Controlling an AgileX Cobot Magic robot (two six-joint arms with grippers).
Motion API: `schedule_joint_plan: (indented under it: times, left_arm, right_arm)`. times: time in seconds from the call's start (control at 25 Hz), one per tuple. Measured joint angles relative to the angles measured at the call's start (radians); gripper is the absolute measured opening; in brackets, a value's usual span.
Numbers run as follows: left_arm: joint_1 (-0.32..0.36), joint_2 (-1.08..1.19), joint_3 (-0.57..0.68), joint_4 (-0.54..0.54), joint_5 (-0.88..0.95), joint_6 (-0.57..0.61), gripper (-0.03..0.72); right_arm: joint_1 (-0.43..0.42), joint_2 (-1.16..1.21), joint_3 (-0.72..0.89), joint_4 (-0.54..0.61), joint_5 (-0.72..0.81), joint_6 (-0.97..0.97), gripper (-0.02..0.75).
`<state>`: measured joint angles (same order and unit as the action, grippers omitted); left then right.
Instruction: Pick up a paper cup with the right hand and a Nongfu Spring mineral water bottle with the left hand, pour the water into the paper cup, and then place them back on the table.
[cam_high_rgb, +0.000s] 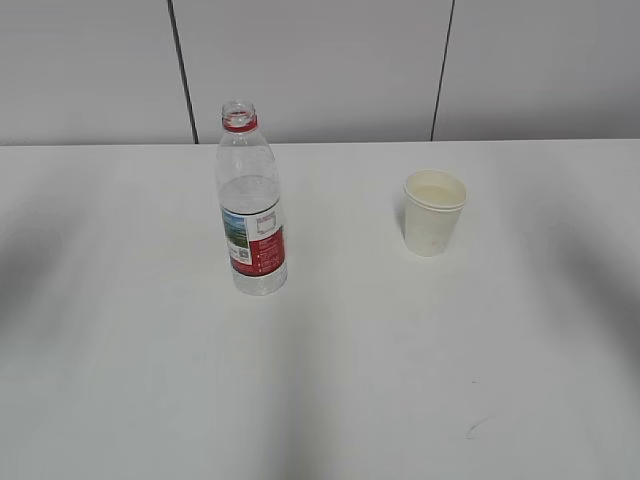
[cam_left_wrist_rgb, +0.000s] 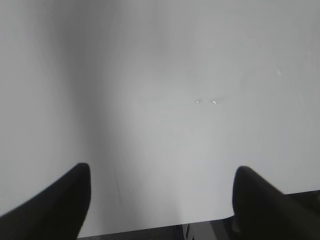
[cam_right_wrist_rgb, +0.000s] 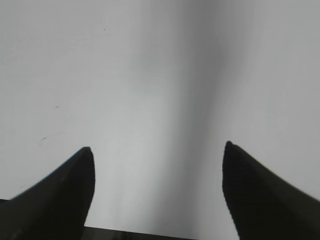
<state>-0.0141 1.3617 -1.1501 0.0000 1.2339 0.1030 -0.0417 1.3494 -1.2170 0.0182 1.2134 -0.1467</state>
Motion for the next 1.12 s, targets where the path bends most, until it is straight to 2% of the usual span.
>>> schedule_joint_plan:
  times: [0.28,0.6,1.12]
  left_arm:
    - [0.000,-0.064,0.130,-0.037,-0.031,-0.001,0.520]
    - [0.000,-0.214,0.327,-0.032,-0.130,-0.001,0.520]
    - [0.000,-0.480,0.536,-0.033,-0.150,-0.001,0.519]
  right_arm:
    - [0.000,-0.111,0.117,0.008,-0.010,-0.002,0.582]
    - [0.000,-0.218,0.227,0.010,-0.038,-0.002,0.582]
    - [0.000,-0.355,0.386,0.046,-0.069,-0.002,0.582]
